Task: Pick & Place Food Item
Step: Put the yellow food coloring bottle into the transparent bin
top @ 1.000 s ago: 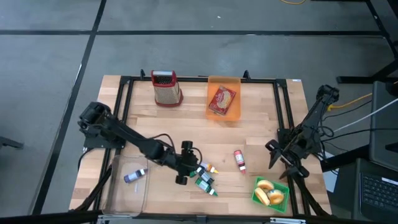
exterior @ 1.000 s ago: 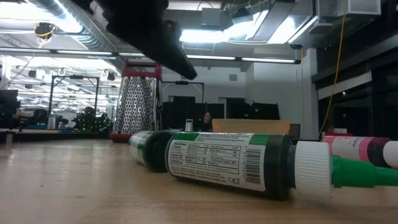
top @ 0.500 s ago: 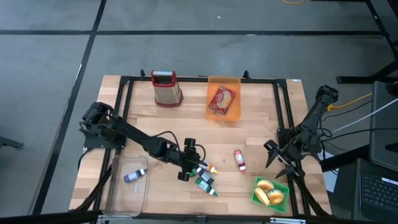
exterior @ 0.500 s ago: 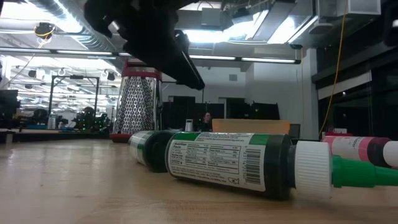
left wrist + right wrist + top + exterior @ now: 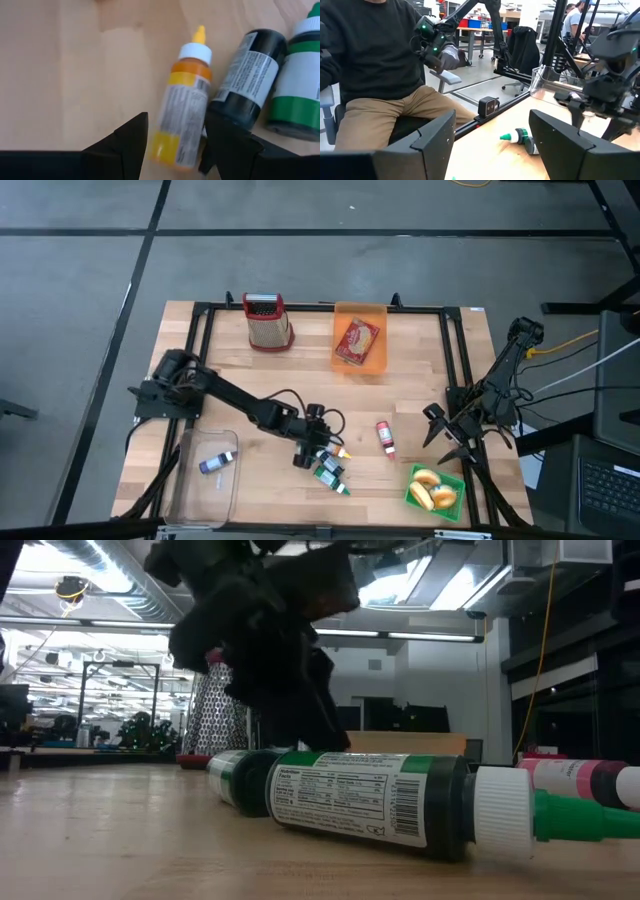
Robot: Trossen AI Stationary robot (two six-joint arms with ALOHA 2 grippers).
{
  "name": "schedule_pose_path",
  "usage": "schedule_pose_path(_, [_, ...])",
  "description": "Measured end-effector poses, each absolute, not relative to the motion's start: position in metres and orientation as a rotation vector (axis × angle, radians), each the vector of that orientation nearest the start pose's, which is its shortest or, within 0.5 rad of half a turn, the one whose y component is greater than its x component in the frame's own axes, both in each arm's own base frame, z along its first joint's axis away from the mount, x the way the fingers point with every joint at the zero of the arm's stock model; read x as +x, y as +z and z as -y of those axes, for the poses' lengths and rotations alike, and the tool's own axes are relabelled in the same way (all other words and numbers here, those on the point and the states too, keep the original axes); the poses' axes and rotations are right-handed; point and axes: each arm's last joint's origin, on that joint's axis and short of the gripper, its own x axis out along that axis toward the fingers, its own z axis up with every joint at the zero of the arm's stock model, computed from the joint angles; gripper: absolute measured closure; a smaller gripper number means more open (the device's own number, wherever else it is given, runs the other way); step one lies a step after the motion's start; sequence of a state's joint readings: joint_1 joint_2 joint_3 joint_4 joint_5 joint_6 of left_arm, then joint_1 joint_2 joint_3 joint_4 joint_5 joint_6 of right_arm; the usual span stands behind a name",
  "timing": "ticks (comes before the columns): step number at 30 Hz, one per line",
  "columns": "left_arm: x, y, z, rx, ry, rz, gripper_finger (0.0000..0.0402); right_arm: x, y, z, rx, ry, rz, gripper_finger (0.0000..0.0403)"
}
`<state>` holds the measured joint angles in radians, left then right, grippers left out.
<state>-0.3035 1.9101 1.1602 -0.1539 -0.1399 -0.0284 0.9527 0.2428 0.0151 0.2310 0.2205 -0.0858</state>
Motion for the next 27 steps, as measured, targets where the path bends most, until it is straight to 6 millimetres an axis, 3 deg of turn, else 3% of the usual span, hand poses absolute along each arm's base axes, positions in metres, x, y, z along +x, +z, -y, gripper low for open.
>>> schedule_pose_path(5, [0.385, 0.148, 0.118, 0.182, -0.167, -0.895, 0.0208, 0.07, 0.171, -0.088, -0.079, 0.732, 0.036, 0.0147])
schedule_pose_path(10, [0.393, 0.13, 0.112, 0.171, -0.147, -1.004, 0.0212, 0.07, 0.172, -0.088, -0.07, 0.734, 0.045, 0.0147])
schedule_pose_path(16, [0.397, 0.128, 0.111, 0.173, -0.131, -0.994, 0.0265, 0.07, 0.172, -0.088, -0.047, 0.736, 0.036, 0.0147])
schedule_pose_path(19, [0.395, 0.136, 0.109, 0.169, -0.117, -0.979, 0.0298, 0.07, 0.172, -0.088, -0.047, 0.736, 0.036, 0.0147])
schedule_pose_path(22, [0.389, 0.163, 0.114, 0.153, -0.122, -0.925, 0.0302, 0.07, 0.172, -0.088, -0.046, 0.736, 0.036, 0.0147])
schedule_pose_path(27, [0.354, 0.205, 0.133, 0.132, -0.157, -0.978, 0.0297, 0.07, 0.172, -0.088, -0.03, 0.736, 0.029, 0.0147])
